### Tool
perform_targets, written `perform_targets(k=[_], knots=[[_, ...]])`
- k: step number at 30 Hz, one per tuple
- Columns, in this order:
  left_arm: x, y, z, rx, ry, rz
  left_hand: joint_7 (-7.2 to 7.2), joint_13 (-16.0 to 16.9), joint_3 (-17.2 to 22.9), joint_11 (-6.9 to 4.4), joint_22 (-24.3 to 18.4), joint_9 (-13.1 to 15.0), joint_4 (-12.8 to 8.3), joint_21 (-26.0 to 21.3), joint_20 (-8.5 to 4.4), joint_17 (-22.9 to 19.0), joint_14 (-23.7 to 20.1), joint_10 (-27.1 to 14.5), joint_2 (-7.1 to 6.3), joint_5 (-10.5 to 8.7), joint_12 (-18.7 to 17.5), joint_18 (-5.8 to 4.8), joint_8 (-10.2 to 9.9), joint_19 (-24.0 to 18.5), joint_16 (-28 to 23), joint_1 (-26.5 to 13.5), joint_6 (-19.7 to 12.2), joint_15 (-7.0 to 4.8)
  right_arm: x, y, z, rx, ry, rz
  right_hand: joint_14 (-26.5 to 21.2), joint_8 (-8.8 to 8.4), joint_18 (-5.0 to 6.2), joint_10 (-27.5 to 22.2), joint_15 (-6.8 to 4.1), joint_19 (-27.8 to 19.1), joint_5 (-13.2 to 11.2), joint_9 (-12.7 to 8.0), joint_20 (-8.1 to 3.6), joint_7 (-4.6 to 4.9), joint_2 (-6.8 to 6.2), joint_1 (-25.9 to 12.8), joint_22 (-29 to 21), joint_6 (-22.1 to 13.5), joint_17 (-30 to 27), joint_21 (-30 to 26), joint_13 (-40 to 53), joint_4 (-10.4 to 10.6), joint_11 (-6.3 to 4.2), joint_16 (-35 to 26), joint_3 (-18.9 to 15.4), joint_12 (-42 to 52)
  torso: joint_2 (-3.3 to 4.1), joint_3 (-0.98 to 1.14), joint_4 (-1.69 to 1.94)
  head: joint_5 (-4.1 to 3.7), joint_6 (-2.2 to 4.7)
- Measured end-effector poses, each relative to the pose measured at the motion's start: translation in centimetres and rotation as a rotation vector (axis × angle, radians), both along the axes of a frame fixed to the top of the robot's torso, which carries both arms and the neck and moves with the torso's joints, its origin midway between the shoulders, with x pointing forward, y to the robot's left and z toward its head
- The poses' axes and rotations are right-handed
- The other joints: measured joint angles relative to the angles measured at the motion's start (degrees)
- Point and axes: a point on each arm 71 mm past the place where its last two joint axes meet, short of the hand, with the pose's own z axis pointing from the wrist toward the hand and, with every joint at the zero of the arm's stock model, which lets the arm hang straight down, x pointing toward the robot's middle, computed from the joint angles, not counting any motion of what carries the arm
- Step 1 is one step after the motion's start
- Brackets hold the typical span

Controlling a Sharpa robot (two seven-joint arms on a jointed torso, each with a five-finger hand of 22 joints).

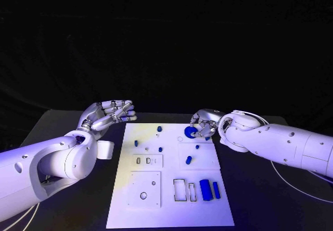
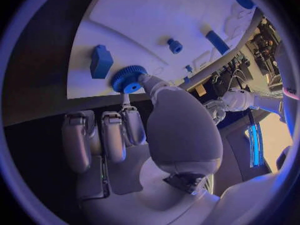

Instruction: Assemble the parts on the task board

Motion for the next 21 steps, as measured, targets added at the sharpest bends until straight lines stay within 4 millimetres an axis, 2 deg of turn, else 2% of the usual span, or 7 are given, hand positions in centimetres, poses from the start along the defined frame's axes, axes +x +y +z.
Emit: perform_targets(k=[6, 9, 10, 11, 17, 19, 21], knots=[[0.0, 0.0, 0.0, 0.000, 0.001, 0.000, 0.00, 0.00, 0.00, 0.00, 0.00, 0.00, 0.00, 0.00, 0.00, 0.01, 0.00, 0.00, 0.00, 0.00, 0.00, 0.00, 0.00, 0.00, 0.00, 0.00, 0.00, 0.00, -0.3, 0.3, 0.0, 0.001, -0.020, 0.011, -0.21, -0.22, 0.00, 1.07, -0.21, 0.02, -0.84, -0.22, -0.04, 0.51, 0.30, 0.29, 0.04, 0.89, -0.01, 0.70, -0.01, -1.12, -0.53, 0.23, 3.62, 1.30, 0.00, 0.00, 0.03, 0.00, -0.01], [0.0, 0.0, 0.0, 0.001, 0.002, 0.000, 0.00, 0.00, 0.00, 0.00, 0.00, 0.00, 0.00, 0.00, 0.00, 0.01, 0.00, 0.00, 0.00, 0.00, 0.00, 0.00, 0.00, 0.00, 0.00, 0.00, 0.00, 0.00, -0.7, 0.9, 0.1, 0.007, -0.053, 0.026, 0.01, -0.24, 0.01, 1.71, -0.44, 0.00, -0.89, -0.23, -0.45, 0.52, 0.29, 0.29, 0.04, 0.91, -0.01, 1.07, -0.01, -1.49, -0.72, 0.23, 4.79, 1.91, 0.00, 0.00, 0.04, 0.00, 0.08], [0.0, 0.0, 0.0, 0.001, 0.002, 0.001, 0.00, 0.00, 0.00, 0.00, 0.00, 0.00, 0.00, 0.00, 0.00, 0.01, 0.00, 0.00, 0.00, 0.00, 0.00, -0.01, 0.00, 0.00, 0.00, 0.00, 0.00, 0.00, -0.8, 1.1, 0.2, 0.010, -0.068, 0.033, 0.01, -0.24, -0.48, 1.71, -0.44, 0.01, -1.10, -0.23, -0.45, 0.53, 0.29, 0.28, 0.04, 0.91, -0.01, 1.36, -0.01, -1.65, -0.72, 0.22, 4.97, 2.07, -0.01, 0.00, 0.04, 0.02, 0.14], [0.0, 0.1, 0.0, 0.001, 0.002, 0.001, 0.00, 0.00, 0.00, 0.00, 0.00, 0.00, 0.00, 0.00, 0.00, 0.01, 0.00, 0.00, 0.00, 0.00, 0.00, 0.00, 0.00, 0.00, 0.00, 0.00, 0.00, 0.00, -1.0, 1.4, 0.4, 0.013, -0.085, 0.039, -0.04, -0.25, -0.90, 1.71, -0.48, 0.00, -1.24, -0.23, -0.45, 0.53, 0.28, 0.27, 0.04, 0.91, -0.01, 1.60, -0.01, -1.65, -0.72, 0.23, 5.11, 2.33, -0.01, 0.00, 0.04, 0.05, 0.18], [0.1, 0.1, 0.0, 0.001, 0.002, 0.001, 0.00, 0.00, 0.00, 0.00, 0.00, 0.00, 0.00, 0.00, 0.00, 0.01, 0.00, 0.00, 0.00, 0.00, 0.00, 0.00, 0.00, 0.00, 0.00, 0.00, 0.00, 0.00, -2.2, 3.6, 1.7, 0.038, -0.198, 0.091, -0.20, -0.26, -0.90, 1.71, -0.64, 0.01, -1.77, -0.23, -0.44, 0.61, -0.71, -0.72, 0.04, 1.00, -0.01, 1.96, -0.01, -1.58, -0.72, 0.22, 5.66, 2.34, -0.04, -0.01, 0.07, 0.15, 0.47], [0.1, 0.0, 0.0, 0.001, 0.003, 0.001, 0.00, 0.00, 0.00, 0.00, 0.00, 0.00, 0.00, 0.00, 0.00, 0.01, 0.00, 0.00, 0.00, 0.00, 0.00, 0.00, 0.00, 0.00, 0.00, 0.00, 0.00, 0.00, -2.5, 4.3, 1.9, 0.045, -0.221, 0.105, -0.20, -0.26, -0.90, 1.71, -0.64, 0.00, -1.99, -0.23, -0.44, 1.09, -0.86, -0.87, 0.04, 1.49, -0.01, 1.96, -0.01, -1.58, -0.72, 0.22, 5.67, 2.34, -0.04, -0.01, 0.07, 0.18, 0.50], [0.1, 0.0, 0.0, 0.001, 0.003, 0.000, 0.00, 0.00, 0.00, 0.00, 0.00, 0.00, 0.00, 0.00, 0.00, 0.01, 0.00, 0.00, 0.00, 0.00, 0.00, 0.00, 0.00, 0.00, 0.00, 0.00, 0.00, 0.00, -2.9, 5.4, 2.2, 0.053, -0.247, 0.127, -0.20, -0.27, -0.90, 1.76, -0.64, 0.00, -1.99, -0.23, -0.44, 1.11, -0.86, -0.87, 0.04, 1.53, -0.01, 1.96, -0.02, -1.58, -0.67, 0.22, 5.67, 2.34, -0.04, -0.02, 0.07, 0.21, 0.53]])
